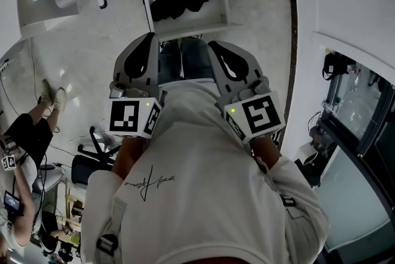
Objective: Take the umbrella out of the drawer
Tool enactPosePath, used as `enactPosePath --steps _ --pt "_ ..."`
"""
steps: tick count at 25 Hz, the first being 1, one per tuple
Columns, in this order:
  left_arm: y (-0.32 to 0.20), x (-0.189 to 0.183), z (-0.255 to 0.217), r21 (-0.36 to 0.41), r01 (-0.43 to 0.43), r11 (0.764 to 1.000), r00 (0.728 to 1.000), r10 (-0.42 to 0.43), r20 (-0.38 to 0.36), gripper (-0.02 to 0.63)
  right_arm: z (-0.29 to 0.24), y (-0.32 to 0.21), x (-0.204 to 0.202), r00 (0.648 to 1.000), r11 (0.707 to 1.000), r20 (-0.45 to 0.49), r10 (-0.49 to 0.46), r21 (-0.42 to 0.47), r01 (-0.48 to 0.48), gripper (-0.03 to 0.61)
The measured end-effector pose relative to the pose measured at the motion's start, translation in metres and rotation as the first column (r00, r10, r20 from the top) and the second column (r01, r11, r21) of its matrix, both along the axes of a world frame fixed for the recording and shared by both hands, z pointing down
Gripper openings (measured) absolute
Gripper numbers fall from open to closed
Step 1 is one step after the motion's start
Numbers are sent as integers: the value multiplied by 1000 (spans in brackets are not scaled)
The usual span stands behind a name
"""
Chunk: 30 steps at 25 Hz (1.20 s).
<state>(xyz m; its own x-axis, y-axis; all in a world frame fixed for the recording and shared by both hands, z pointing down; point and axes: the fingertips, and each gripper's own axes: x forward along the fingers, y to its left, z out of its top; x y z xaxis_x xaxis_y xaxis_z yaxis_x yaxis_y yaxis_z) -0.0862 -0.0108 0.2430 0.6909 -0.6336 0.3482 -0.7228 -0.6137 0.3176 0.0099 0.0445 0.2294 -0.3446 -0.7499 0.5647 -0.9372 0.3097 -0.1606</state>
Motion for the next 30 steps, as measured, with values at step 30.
enactPosePath --steps 30 --pt "8 23 38 -81 50 995 999 -49 16 17 46 -7 0 936 945 -144 -321 -117 306 26"
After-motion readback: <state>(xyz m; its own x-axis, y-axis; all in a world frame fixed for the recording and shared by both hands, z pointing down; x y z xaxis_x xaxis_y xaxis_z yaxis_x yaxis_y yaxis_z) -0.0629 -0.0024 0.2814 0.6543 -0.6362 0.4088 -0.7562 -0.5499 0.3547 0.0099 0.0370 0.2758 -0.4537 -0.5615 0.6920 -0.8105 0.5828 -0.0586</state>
